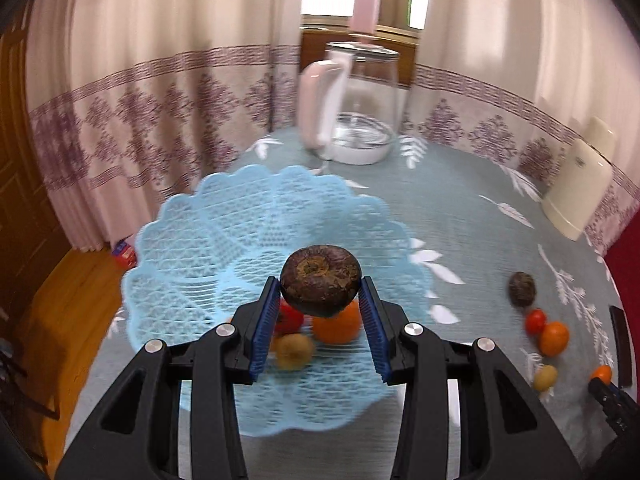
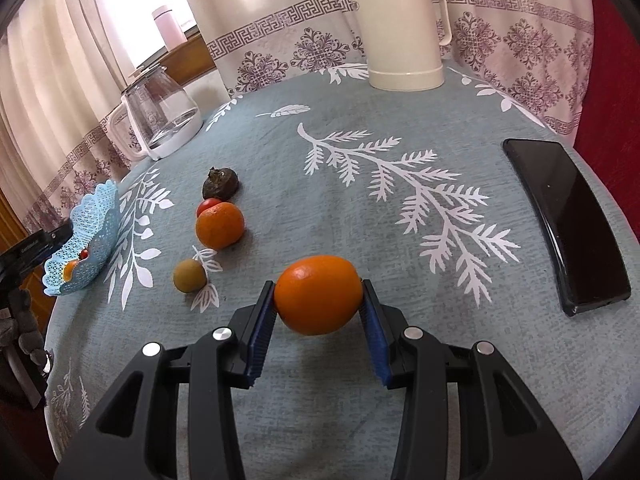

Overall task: Organize fruits
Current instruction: 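Carry the brown fruit into the blue basket with the left tool and open, then carry the orange into the blue basket with the right tool and open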

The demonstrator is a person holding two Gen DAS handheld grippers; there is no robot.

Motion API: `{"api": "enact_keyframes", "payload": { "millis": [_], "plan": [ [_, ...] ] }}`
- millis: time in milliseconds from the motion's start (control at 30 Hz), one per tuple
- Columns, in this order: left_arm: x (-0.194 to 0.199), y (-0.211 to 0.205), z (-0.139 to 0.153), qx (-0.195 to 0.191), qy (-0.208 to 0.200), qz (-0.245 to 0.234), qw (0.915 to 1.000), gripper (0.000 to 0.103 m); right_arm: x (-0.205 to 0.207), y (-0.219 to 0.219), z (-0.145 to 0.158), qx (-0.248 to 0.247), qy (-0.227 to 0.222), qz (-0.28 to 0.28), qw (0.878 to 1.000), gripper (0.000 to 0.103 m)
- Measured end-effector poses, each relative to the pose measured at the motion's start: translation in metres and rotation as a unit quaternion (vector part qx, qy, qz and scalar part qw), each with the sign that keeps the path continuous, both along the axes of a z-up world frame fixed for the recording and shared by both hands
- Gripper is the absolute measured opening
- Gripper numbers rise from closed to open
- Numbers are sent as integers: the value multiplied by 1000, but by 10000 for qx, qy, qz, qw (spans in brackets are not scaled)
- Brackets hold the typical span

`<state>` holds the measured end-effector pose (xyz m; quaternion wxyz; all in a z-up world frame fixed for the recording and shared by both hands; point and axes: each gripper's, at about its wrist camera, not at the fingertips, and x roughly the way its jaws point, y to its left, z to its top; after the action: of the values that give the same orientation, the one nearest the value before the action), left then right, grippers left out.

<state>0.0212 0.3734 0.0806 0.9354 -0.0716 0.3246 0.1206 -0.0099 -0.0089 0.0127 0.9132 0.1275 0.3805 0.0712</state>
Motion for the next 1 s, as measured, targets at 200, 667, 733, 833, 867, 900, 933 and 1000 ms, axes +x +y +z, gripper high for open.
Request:
{"api": "enact_keyframes", "payload": {
  "millis": [200,667,733,833,867,900,933,1000],
  "plan": [
    [-4,31,-5,-61,56,411,9991,43,0,2,0,-78,19,-29,10000,42],
    [-21,48,-9,-194,-92,733,9971,59,0,5,2,-229,40,-70,9997,42],
    [-25,47,-11,-131,-93,829,9964,63,0,5,4,-225,39,-83,9997,42],
    [-35,45,-12,-126,-200,889,9958,71,0,9,8,-171,40,-33,9998,42],
    [-37,42,-12,-65,-235,920,9955,71,-1,11,9,-151,40,-2,9999,42],
    [-40,39,-12,10,-267,940,9952,71,0,15,12,-123,34,61,9999,42],
    [-43,35,-11,83,-327,944,9950,76,0,19,14,-117,21,101,9999,42],
    [-50,29,-8,137,-530,950,9940,82,1,30,22,-142,-62,232,9996,42]
  ]
}}
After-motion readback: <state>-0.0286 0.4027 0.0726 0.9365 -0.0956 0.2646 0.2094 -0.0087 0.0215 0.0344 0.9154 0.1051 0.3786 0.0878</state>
